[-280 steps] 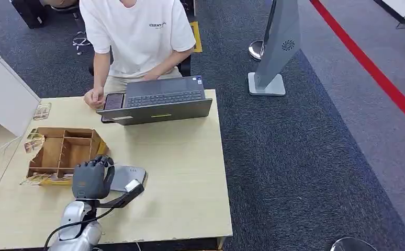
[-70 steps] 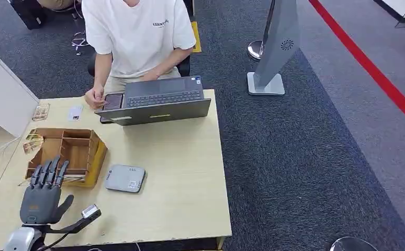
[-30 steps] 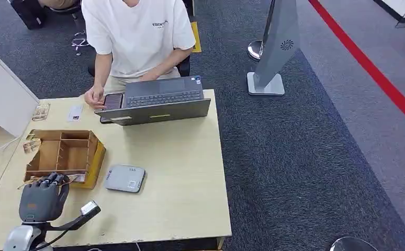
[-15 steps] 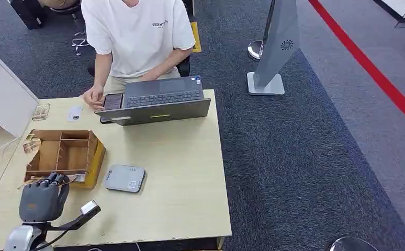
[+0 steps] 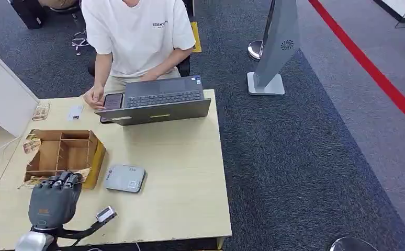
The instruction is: Pass the card to the sensor for recognition and then transmit it.
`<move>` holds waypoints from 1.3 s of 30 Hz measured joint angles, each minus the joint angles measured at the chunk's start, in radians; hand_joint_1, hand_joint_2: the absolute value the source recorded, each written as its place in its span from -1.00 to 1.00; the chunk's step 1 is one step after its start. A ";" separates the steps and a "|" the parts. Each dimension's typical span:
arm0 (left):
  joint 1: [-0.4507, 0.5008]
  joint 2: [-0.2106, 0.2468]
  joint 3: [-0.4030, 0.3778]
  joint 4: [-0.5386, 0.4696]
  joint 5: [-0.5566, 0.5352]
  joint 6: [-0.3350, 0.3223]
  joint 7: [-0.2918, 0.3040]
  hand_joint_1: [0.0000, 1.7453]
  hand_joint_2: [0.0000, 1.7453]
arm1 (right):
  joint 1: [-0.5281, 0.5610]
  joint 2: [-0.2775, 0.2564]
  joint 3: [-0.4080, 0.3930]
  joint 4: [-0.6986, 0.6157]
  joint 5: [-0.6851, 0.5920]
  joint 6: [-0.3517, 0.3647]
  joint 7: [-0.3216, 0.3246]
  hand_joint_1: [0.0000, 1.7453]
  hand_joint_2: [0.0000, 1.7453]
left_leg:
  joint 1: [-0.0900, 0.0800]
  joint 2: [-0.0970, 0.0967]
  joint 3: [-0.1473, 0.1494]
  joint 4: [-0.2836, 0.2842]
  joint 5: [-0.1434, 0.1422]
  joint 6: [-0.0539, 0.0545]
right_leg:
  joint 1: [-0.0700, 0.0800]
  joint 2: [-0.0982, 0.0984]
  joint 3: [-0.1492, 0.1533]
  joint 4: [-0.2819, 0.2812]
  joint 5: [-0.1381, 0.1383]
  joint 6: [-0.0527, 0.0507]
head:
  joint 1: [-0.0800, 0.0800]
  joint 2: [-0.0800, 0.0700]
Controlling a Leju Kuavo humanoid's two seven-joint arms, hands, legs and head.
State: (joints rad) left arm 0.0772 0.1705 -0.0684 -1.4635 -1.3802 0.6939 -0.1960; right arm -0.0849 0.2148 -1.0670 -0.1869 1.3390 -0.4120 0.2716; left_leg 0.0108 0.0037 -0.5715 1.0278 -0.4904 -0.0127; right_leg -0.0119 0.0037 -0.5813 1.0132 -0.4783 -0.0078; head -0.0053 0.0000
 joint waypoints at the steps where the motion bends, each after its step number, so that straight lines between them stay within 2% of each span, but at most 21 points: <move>1: 0.011 0.000 -0.021 -0.035 -0.012 -0.003 0.008 1.00 1.00 | 0.000 0.004 0.000 0.000 -0.003 -0.006 0.000 -1.00 1.00 | 0.000 0.000 0.000 0.000 0.000 0.000 | 0.000 0.000 0.000 0.000 0.000 0.000 | 0.000 0.000; 6: 0.037 0.004 -0.119 -0.163 -0.040 -0.008 0.031 1.00 1.00 | 0.000 0.017 0.000 0.003 -0.017 -0.008 0.000 -1.00 1.00 | 0.000 0.000 0.000 0.000 0.000 0.000 | 0.000 0.000 0.000 0.000 0.000 0.000 | 0.000 0.000; 11: 0.020 0.014 -0.188 -0.231 -0.014 -0.003 0.040 1.00 1.00 | 0.000 0.018 0.001 0.003 -0.009 -0.006 -0.002 -1.00 1.00 | 0.000 0.000 0.001 0.000 0.001 0.000 | 0.000 0.000 0.000 0.000 0.000 0.000 | 0.000 0.000; 15: -0.142 0.015 -0.195 -0.209 0.020 -0.001 0.052 1.00 1.00 | -0.001 0.017 0.018 0.003 0.027 0.021 -0.012 -1.00 1.00 | 0.000 -0.006 -0.001 0.000 0.004 0.000 | 0.000 -0.006 0.001 0.000 0.002 -0.001 | 0.000 0.000; 18: -0.239 0.021 -0.188 -0.170 0.029 -0.001 0.040 1.00 1.00 | -0.002 0.018 0.031 0.003 0.040 0.033 -0.019 -1.00 1.00 | 0.000 -0.004 0.000 0.000 0.005 -0.001 | 0.000 -0.004 0.001 0.001 0.004 -0.002 | -0.001 0.000; 20: -0.318 0.021 -0.164 -0.107 -0.005 -0.001 0.033 1.00 1.00 | -0.001 0.017 0.039 0.003 0.058 0.045 -0.026 -1.00 1.00 | 0.000 -0.005 -0.001 0.000 0.007 -0.001 | 0.000 -0.006 0.000 0.001 0.004 -0.002 | 0.000 0.000; 25: -0.536 0.051 -0.044 0.123 -0.037 -0.001 -0.003 1.00 1.00 | -0.001 0.017 0.065 0.003 0.082 0.068 -0.035 -1.00 1.00 | 0.001 -0.004 -0.001 0.000 0.009 -0.002 | 0.001 -0.004 -0.001 0.001 0.007 -0.004 | -0.001 0.000; 30: -0.721 0.070 0.018 0.389 -0.109 -0.001 0.043 1.00 1.00 | -0.002 0.014 0.085 0.003 0.109 0.089 -0.020 -1.00 1.00 | 0.001 -0.002 -0.002 0.000 0.011 -0.003 | 0.002 -0.002 -0.002 0.002 0.008 -0.005 | -0.002 0.000; 35: -0.815 0.076 0.032 0.545 -0.116 -0.001 0.069 1.00 1.00 | -0.001 0.010 0.097 0.003 0.110 0.092 -0.008 -1.00 1.00 | 0.001 -0.003 -0.002 0.000 0.010 -0.003 | 0.002 -0.003 -0.002 0.001 0.008 -0.005 | -0.001 0.000; 39: -0.860 0.078 0.034 0.623 -0.112 0.000 0.076 1.00 1.00 | -0.001 0.007 0.100 0.003 0.111 0.107 0.000 -1.00 1.00 | 0.001 -0.003 -0.003 0.000 0.010 -0.003 | 0.002 -0.003 -0.003 0.001 0.008 -0.005 | -0.002 0.000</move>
State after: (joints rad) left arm -0.7830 0.2483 -0.0340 -0.8403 -1.4920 0.6943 -0.1198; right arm -0.0862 0.2216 -0.9667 -0.1843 1.4496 -0.3048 0.2712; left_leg 0.0120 0.0009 -0.5742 1.0280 -0.4800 -0.0158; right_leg -0.0101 0.0010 -0.5839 1.0146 -0.4700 -0.0128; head -0.0069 0.0000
